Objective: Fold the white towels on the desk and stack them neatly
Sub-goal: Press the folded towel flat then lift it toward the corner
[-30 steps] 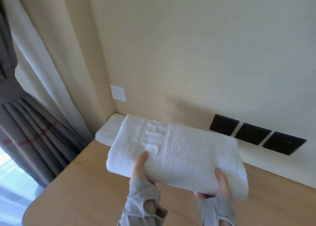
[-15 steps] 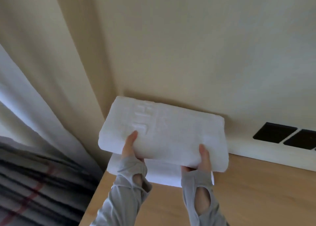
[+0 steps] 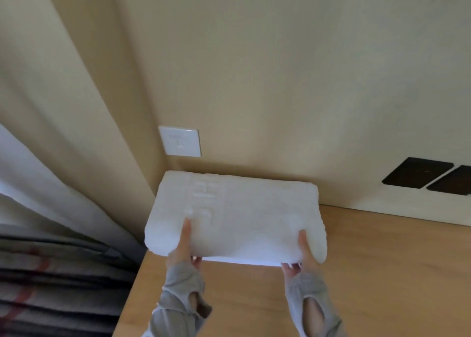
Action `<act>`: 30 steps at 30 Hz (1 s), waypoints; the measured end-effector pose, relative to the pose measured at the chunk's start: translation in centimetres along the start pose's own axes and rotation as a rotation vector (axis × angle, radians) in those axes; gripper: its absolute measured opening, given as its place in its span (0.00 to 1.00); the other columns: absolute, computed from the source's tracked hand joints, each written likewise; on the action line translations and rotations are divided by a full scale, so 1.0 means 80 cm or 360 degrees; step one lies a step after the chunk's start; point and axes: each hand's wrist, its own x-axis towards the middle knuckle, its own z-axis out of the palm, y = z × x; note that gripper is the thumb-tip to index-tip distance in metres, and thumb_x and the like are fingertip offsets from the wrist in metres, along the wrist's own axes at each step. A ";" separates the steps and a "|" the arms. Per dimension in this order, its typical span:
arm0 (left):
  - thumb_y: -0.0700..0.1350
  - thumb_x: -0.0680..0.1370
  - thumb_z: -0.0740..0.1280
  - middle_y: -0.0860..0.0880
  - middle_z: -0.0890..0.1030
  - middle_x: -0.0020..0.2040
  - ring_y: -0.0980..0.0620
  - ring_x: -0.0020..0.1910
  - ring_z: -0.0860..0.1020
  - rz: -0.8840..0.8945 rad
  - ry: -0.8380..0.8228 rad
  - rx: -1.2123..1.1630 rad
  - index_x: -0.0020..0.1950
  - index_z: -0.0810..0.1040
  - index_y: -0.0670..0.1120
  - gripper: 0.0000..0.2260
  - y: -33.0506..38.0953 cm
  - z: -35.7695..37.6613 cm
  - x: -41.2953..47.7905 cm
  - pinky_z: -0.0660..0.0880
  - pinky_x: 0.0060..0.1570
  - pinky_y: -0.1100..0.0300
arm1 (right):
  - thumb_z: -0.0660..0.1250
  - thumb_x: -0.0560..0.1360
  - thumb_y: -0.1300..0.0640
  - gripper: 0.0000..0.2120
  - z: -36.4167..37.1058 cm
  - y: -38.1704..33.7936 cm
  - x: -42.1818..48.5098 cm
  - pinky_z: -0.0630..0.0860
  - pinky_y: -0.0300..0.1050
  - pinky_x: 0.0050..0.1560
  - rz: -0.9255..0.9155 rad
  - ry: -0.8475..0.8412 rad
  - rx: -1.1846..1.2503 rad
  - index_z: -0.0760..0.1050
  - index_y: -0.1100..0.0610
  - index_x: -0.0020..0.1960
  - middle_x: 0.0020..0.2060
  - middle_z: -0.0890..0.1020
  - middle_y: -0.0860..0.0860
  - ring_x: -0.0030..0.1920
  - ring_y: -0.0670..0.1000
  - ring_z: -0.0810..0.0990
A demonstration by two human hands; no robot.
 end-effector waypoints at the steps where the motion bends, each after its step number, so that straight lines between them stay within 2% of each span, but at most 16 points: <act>1: 0.57 0.61 0.76 0.46 0.76 0.58 0.44 0.55 0.76 0.0082 0.0101 0.0097 0.62 0.69 0.44 0.35 0.011 -0.014 0.005 0.75 0.54 0.48 | 0.76 0.59 0.50 0.26 -0.003 -0.008 -0.002 0.75 0.56 0.59 -0.0018 -0.0058 -0.0034 0.76 0.57 0.55 0.49 0.82 0.54 0.51 0.56 0.80; 3: 0.60 0.62 0.75 0.45 0.75 0.60 0.44 0.55 0.76 0.0232 0.0228 0.0339 0.67 0.68 0.42 0.39 0.040 -0.043 0.017 0.76 0.51 0.52 | 0.75 0.59 0.49 0.24 -0.009 -0.033 -0.005 0.76 0.56 0.55 0.0045 -0.0173 -0.0154 0.76 0.59 0.50 0.45 0.83 0.56 0.49 0.57 0.80; 5: 0.65 0.63 0.71 0.44 0.76 0.57 0.45 0.54 0.76 0.0258 0.0112 0.0611 0.64 0.71 0.41 0.38 0.076 -0.056 0.027 0.75 0.51 0.52 | 0.76 0.58 0.49 0.24 -0.016 -0.060 0.003 0.77 0.57 0.52 0.0186 -0.0206 -0.0359 0.75 0.61 0.48 0.41 0.84 0.58 0.49 0.59 0.80; 7: 0.66 0.68 0.66 0.43 0.77 0.56 0.43 0.53 0.76 0.0218 -0.0022 0.0948 0.63 0.73 0.42 0.34 0.108 -0.047 0.033 0.74 0.54 0.51 | 0.75 0.57 0.47 0.26 -0.011 -0.079 0.014 0.73 0.58 0.57 0.0239 -0.0246 -0.0717 0.74 0.60 0.47 0.43 0.82 0.58 0.50 0.58 0.78; 10: 0.66 0.71 0.63 0.40 0.75 0.61 0.39 0.57 0.74 0.0240 -0.0148 0.1450 0.66 0.70 0.40 0.34 0.130 -0.019 0.038 0.70 0.62 0.47 | 0.72 0.57 0.40 0.28 0.000 -0.088 0.020 0.70 0.60 0.60 0.0290 -0.0349 -0.1109 0.74 0.56 0.50 0.47 0.81 0.55 0.49 0.57 0.78; 12: 0.65 0.71 0.65 0.39 0.72 0.64 0.38 0.60 0.72 0.0213 -0.0183 0.1527 0.68 0.67 0.39 0.36 0.128 -0.004 0.040 0.69 0.62 0.47 | 0.73 0.58 0.39 0.31 0.001 -0.091 0.029 0.69 0.62 0.63 0.0310 -0.0339 -0.1099 0.75 0.57 0.53 0.50 0.81 0.56 0.53 0.59 0.78; 14: 0.63 0.71 0.66 0.38 0.72 0.64 0.37 0.60 0.72 0.0233 -0.0151 0.1564 0.68 0.67 0.38 0.36 0.124 0.004 0.041 0.68 0.61 0.47 | 0.75 0.58 0.41 0.31 0.001 -0.092 0.035 0.70 0.63 0.62 0.0299 -0.0302 -0.1062 0.76 0.58 0.54 0.49 0.83 0.57 0.55 0.60 0.78; 16: 0.63 0.71 0.66 0.38 0.73 0.64 0.37 0.60 0.72 0.0243 -0.0128 0.1569 0.67 0.68 0.38 0.35 0.122 0.003 0.043 0.68 0.60 0.47 | 0.75 0.56 0.43 0.30 0.006 -0.092 0.039 0.76 0.58 0.51 0.0234 -0.0326 -0.1063 0.77 0.58 0.53 0.44 0.85 0.56 0.51 0.59 0.80; 17: 0.63 0.71 0.66 0.38 0.73 0.64 0.37 0.59 0.72 0.0242 -0.0122 0.1572 0.67 0.68 0.38 0.35 0.121 0.001 0.044 0.68 0.59 0.47 | 0.76 0.55 0.43 0.31 0.009 -0.092 0.041 0.76 0.54 0.47 0.0165 -0.0371 -0.1084 0.77 0.57 0.54 0.44 0.85 0.56 0.50 0.58 0.81; 20: 0.64 0.71 0.65 0.39 0.74 0.62 0.40 0.52 0.72 0.0290 -0.0118 0.1584 0.65 0.70 0.39 0.34 0.118 -0.005 0.048 0.68 0.54 0.48 | 0.80 0.49 0.39 0.42 0.009 -0.091 0.051 0.78 0.54 0.51 -0.0107 -0.0391 -0.1109 0.76 0.57 0.58 0.50 0.84 0.56 0.51 0.59 0.82; 22: 0.64 0.72 0.65 0.40 0.74 0.60 0.42 0.49 0.71 0.0356 -0.0124 0.1602 0.65 0.70 0.40 0.32 0.114 -0.005 0.051 0.67 0.51 0.50 | 0.78 0.52 0.39 0.38 0.002 -0.085 0.061 0.77 0.57 0.55 -0.0191 -0.0312 -0.1194 0.77 0.58 0.56 0.49 0.83 0.57 0.50 0.60 0.82; 25: 0.65 0.72 0.64 0.44 0.73 0.54 0.42 0.49 0.71 0.0453 -0.0122 0.1736 0.65 0.70 0.44 0.31 0.109 0.002 0.054 0.67 0.50 0.51 | 0.70 0.66 0.45 0.20 -0.007 -0.073 0.076 0.74 0.55 0.55 -0.0133 -0.0127 -0.1420 0.77 0.57 0.52 0.45 0.81 0.56 0.49 0.59 0.79; 27: 0.66 0.72 0.63 0.46 0.72 0.51 0.41 0.51 0.72 0.0502 -0.0123 0.1772 0.63 0.71 0.46 0.29 0.108 0.008 0.056 0.67 0.51 0.51 | 0.66 0.72 0.51 0.10 0.001 -0.075 0.079 0.72 0.51 0.49 -0.0098 -0.0056 -0.1496 0.76 0.58 0.44 0.41 0.79 0.57 0.44 0.58 0.77; 29: 0.67 0.70 0.65 0.46 0.74 0.49 0.41 0.49 0.72 0.0512 -0.0118 0.1769 0.57 0.73 0.46 0.28 0.109 0.010 0.059 0.68 0.50 0.51 | 0.62 0.75 0.55 0.09 0.016 -0.083 0.080 0.67 0.47 0.38 -0.0080 -0.0099 -0.1501 0.72 0.58 0.38 0.36 0.75 0.56 0.37 0.56 0.73; 30: 0.68 0.68 0.66 0.45 0.75 0.48 0.41 0.48 0.73 0.0516 -0.0107 0.1764 0.53 0.74 0.45 0.28 0.108 0.009 0.059 0.69 0.49 0.51 | 0.61 0.77 0.54 0.10 0.024 -0.085 0.079 0.66 0.46 0.37 -0.0079 -0.0152 -0.1471 0.72 0.58 0.40 0.36 0.74 0.56 0.37 0.55 0.73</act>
